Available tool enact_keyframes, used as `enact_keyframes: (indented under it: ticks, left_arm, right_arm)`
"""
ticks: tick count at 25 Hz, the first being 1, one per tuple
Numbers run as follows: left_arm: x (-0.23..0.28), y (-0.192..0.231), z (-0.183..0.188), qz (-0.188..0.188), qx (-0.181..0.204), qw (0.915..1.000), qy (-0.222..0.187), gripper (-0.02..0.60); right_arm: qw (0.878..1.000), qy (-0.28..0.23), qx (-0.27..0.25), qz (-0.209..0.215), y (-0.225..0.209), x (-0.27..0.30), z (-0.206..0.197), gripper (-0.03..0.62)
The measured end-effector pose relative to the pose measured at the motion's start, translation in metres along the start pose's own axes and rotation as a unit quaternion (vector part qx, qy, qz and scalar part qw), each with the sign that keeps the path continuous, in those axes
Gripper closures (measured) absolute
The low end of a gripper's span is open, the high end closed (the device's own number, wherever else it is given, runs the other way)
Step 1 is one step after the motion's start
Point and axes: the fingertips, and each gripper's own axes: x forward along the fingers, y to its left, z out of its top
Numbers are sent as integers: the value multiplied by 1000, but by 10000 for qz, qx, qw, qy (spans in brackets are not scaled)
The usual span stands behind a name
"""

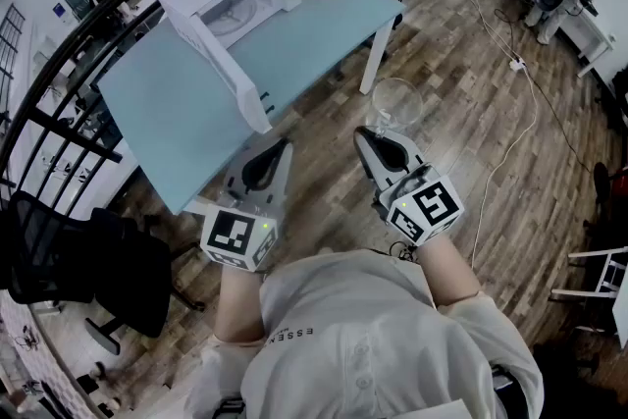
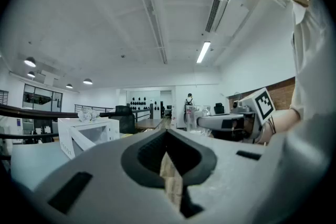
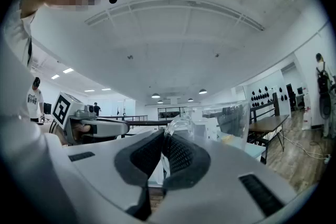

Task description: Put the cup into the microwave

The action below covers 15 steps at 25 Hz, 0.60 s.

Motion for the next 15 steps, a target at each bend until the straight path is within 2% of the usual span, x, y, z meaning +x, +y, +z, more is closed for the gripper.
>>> enact_keyframes:
  ticks: [5,15]
  left_arm:
    - [-4,15,-5,8,-34,10000,-1,581]
    - [-2,40,-10,141,-126,9998,-73,581]
  right_arm:
    - [10000,-54,-79,-22,6,13,-2,576]
    - [9998,-33,158,-79,-1,31,-12,576]
